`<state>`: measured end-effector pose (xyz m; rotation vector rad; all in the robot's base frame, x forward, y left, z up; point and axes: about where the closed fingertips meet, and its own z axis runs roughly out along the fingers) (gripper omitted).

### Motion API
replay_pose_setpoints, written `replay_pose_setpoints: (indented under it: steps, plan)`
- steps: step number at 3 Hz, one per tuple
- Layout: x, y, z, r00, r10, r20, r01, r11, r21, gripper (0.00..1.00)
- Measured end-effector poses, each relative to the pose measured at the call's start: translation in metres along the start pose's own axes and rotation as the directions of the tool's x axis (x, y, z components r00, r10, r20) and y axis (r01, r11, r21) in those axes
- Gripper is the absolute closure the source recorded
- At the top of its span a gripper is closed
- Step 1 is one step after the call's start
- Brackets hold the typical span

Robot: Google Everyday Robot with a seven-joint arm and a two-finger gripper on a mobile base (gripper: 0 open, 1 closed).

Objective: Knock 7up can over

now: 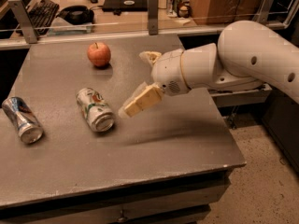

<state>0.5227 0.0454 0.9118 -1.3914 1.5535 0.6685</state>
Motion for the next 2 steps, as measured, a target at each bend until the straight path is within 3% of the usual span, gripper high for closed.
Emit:
replay_pose_setpoints:
  steps: [1,2]
  plan:
    - [0.0217,-0.0071,-0.0373,1.000,0.004,-0.003,-0.004,1.0000,0.007,0.00]
    - [0.0235,-0.0034,-0.0419,1.000,0.001,-0.005,-0.001,1.0000,-0.007,0.00]
